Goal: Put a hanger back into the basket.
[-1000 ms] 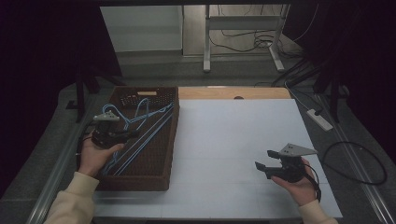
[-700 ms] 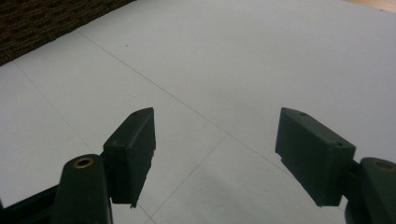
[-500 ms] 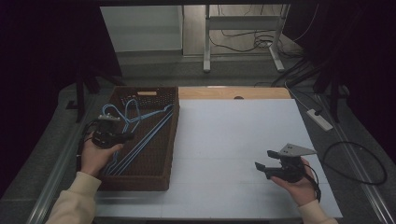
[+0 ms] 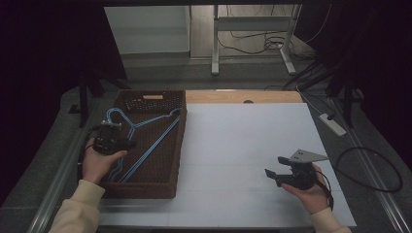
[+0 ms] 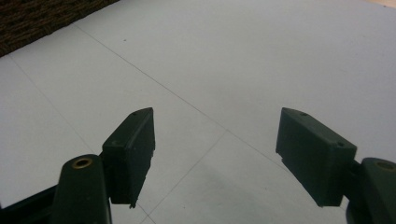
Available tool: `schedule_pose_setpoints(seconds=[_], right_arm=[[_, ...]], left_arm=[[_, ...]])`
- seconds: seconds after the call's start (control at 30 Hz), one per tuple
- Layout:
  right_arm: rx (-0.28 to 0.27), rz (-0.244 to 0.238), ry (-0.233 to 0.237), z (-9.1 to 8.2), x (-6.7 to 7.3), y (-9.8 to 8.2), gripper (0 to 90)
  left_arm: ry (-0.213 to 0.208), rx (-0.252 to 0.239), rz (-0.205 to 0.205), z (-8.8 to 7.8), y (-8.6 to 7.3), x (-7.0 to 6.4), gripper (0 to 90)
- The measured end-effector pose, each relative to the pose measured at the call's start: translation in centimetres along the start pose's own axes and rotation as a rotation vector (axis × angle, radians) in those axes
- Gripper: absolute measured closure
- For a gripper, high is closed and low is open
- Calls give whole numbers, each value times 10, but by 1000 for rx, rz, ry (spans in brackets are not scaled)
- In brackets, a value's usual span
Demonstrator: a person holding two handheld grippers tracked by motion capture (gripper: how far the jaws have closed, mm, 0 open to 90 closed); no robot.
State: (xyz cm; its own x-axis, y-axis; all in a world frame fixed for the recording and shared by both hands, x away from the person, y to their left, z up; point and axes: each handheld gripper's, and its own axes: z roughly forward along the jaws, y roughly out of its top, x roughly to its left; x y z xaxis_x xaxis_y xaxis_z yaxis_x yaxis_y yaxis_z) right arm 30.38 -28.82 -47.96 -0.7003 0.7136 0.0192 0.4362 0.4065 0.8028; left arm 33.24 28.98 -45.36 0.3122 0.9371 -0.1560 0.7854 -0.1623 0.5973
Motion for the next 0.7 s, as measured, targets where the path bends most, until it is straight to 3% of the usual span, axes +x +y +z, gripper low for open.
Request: schedule_pose_setpoints(seconds=[0.17,0.27,0.3,0.43,0.5,0.7], right_arm=[[-3,3,1,0,-1,0,290],[-1,2,1,0,-1,-1,290],[-2,2,1,0,-1,-1,290],[-3,6,0,0,-1,-1,290],[-3,6,1,1,-1,-1,290],[-4,1,5,2,-2,0,290]], left_arm=[[13,-25,-18,-10,-3,1,367],[4,-35,-13,-14,-5,1,354],[-25,-65,-3,-20,-7,0,351],[-77,-124,17,-29,-10,-6,340],[-85,-163,47,-36,-10,-13,340],[-142,-209,105,-48,-10,-31,326]])
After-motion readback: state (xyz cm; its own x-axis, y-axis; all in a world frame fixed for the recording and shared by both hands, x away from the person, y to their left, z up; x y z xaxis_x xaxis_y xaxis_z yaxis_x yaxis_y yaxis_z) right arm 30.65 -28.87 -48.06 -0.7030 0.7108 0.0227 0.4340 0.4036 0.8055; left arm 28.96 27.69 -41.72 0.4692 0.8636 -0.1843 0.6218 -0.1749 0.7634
